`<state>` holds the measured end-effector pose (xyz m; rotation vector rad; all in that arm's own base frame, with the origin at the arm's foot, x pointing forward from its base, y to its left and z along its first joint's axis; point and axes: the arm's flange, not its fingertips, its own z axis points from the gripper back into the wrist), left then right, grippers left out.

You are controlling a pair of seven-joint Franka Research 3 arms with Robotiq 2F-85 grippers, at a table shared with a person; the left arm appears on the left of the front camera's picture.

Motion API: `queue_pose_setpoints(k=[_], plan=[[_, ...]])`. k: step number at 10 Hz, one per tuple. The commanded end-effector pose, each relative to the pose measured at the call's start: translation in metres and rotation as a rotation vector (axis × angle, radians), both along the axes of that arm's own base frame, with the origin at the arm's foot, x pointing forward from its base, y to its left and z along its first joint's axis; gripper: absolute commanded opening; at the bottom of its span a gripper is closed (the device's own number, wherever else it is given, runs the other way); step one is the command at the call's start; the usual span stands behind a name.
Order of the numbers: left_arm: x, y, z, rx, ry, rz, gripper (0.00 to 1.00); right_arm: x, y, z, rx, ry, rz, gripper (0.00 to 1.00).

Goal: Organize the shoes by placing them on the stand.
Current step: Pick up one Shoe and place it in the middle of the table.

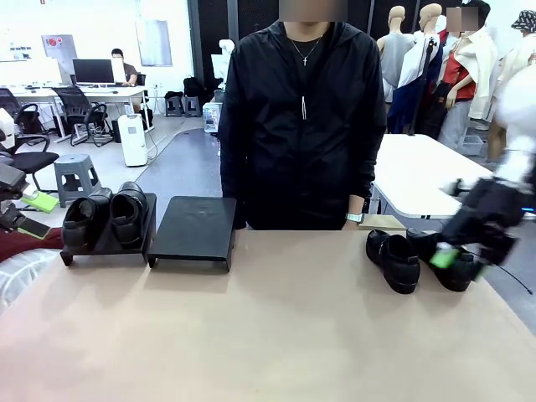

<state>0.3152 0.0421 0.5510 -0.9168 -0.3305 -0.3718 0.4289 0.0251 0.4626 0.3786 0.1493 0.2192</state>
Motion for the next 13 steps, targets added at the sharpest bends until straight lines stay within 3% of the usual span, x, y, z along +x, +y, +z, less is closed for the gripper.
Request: queue_pose_setpoints(k=[1, 2, 3, 5, 8, 10, 11, 13], plan=[[0.000, 0.003, 0.001, 0.002, -0.009, -0.011, 1.00, 0.038, 0.012, -0.017, -0.229, -0.070, -0.122, 1.00], [0.000, 0.003, 0.001, 0.002, -0.009, -0.011, 1.00, 0.033, 0.012, -0.014, -0.250, -0.150, -0.221, 1.00], [0.000, 0.003, 0.001, 0.002, -0.009, -0.011, 1.00, 0.023, 0.032, -0.009, -0.112, -0.060, -0.027, 1.00], [0.000, 0.003, 0.001, 0.002, -0.009, -0.011, 1.00, 0.023, 0.032, -0.009, -0.112, -0.060, -0.027, 1.00], [0.000, 0.003, 0.001, 0.002, -0.009, -0.011, 1.00, 0.076, 0.028, -0.016, -0.253, -0.127, -0.210, 1.00], [0.000, 0.003, 0.001, 0.002, -0.009, -0.011, 1.00, 0.138, -0.005, -0.018, -0.248, -0.159, -0.272, 1.00], [0.000, 0.003, 0.001, 0.002, -0.009, -0.011, 1.00, 0.158, -0.017, -0.025, -0.262, -0.189, -0.312, 1.00], [0.000, 0.003, 0.001, 0.002, -0.009, -0.011, 1.00, 0.178, -0.028, -0.041, -0.211, -0.164, -0.313, 1.00]])
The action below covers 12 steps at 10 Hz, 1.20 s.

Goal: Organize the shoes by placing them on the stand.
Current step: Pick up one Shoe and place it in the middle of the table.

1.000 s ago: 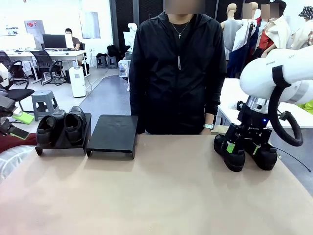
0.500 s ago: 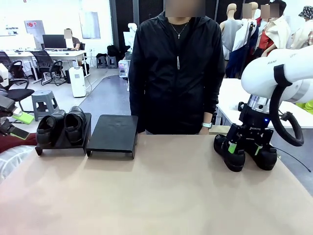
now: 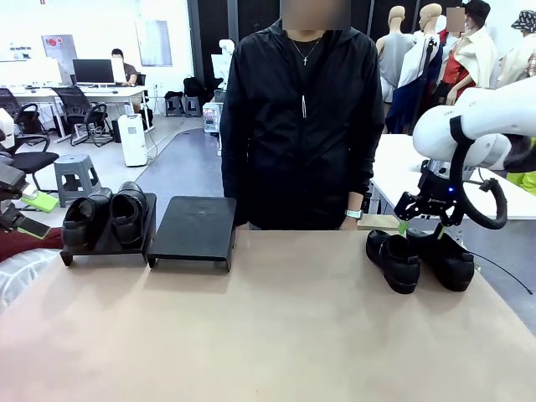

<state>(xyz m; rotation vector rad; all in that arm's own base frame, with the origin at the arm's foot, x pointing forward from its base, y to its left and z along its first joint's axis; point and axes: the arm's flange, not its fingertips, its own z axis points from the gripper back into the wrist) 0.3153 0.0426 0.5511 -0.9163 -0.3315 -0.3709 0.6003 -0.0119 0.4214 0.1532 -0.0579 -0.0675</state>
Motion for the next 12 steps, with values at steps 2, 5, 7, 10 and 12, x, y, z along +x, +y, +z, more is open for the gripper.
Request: queue_pose_setpoints(k=[2, 5, 7, 10, 12], plan=[[0.000, 0.003, 0.001, 0.002, -0.008, -0.012, 1.00, 0.015, 0.005, -0.010, 0.022, 0.032, -0.007, 1.00], [0.000, 0.003, 0.001, 0.002, -0.008, -0.012, 1.00, 0.031, -0.002, -0.036, -0.019, 0.077, -0.058, 1.00], [0.000, 0.003, 0.001, 0.002, -0.008, -0.012, 1.00, 0.036, 0.000, -0.046, -0.035, 0.088, -0.051, 1.00], [0.000, 0.003, 0.001, 0.002, -0.008, -0.012, 1.00, 0.038, 0.000, -0.052, -0.071, 0.105, -0.072, 0.00], [0.000, 0.003, 0.001, 0.002, -0.008, -0.012, 1.00, 0.040, 0.001, -0.057, -0.070, 0.115, -0.072, 0.00]])
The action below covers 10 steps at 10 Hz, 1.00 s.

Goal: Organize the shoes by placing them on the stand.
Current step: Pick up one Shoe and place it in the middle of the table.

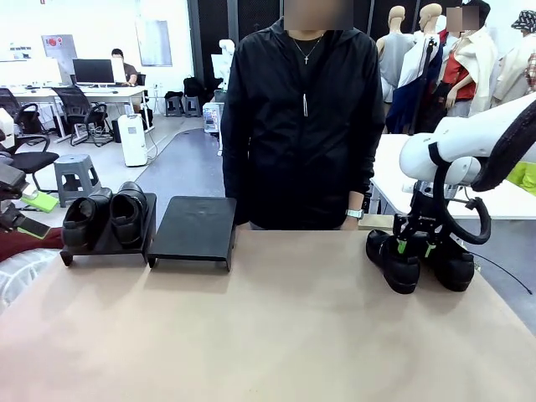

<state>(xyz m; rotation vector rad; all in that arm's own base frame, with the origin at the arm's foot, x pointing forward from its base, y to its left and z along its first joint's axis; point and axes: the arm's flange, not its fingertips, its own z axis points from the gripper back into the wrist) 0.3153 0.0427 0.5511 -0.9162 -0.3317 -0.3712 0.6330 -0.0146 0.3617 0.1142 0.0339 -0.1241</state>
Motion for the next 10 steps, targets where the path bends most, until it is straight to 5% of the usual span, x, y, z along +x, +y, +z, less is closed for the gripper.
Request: queue_pose_setpoints(k=[1, 10], plan=[[0.000, 0.003, 0.001, 0.002, -0.008, -0.012, 1.00, 0.007, 0.004, 0.003, -0.061, -0.005, -0.019, 0.00], [0.000, 0.003, 0.001, 0.002, -0.008, -0.012, 1.00, -0.004, 0.010, 0.005, -0.066, 0.037, -0.006, 0.00]])
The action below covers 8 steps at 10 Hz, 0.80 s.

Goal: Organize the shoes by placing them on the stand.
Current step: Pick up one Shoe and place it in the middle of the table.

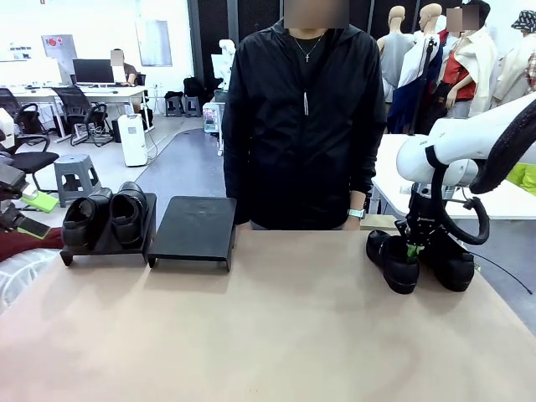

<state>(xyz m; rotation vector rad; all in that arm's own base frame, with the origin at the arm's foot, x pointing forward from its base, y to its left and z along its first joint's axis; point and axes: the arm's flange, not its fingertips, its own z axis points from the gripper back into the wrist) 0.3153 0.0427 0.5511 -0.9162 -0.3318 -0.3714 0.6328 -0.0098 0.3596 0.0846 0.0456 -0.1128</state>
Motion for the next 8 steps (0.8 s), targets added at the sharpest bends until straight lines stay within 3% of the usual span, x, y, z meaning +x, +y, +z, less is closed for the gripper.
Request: queue_pose_setpoints(k=[1, 2, 4, 6, 8], plan=[[0.000, 0.003, 0.001, 0.002, -0.008, -0.012, 1.00, -0.018, 0.007, 0.019, 0.023, 0.020, -0.032, 0.00], [0.000, 0.003, 0.001, 0.002, -0.008, -0.012, 1.00, -0.039, 0.008, 0.038, 0.115, 0.042, -0.022, 0.00], [0.000, 0.003, 0.001, 0.002, -0.008, -0.012, 1.00, -0.113, 0.010, 0.080, 0.207, -0.015, -0.010, 0.00], [0.000, 0.003, 0.001, 0.002, -0.008, -0.012, 1.00, -0.185, 0.012, 0.091, 0.269, -0.027, -0.015, 0.00], [0.000, 0.003, 0.001, 0.002, -0.008, -0.012, 1.00, -0.207, 0.007, 0.090, 0.340, -0.111, -0.067, 0.00]])
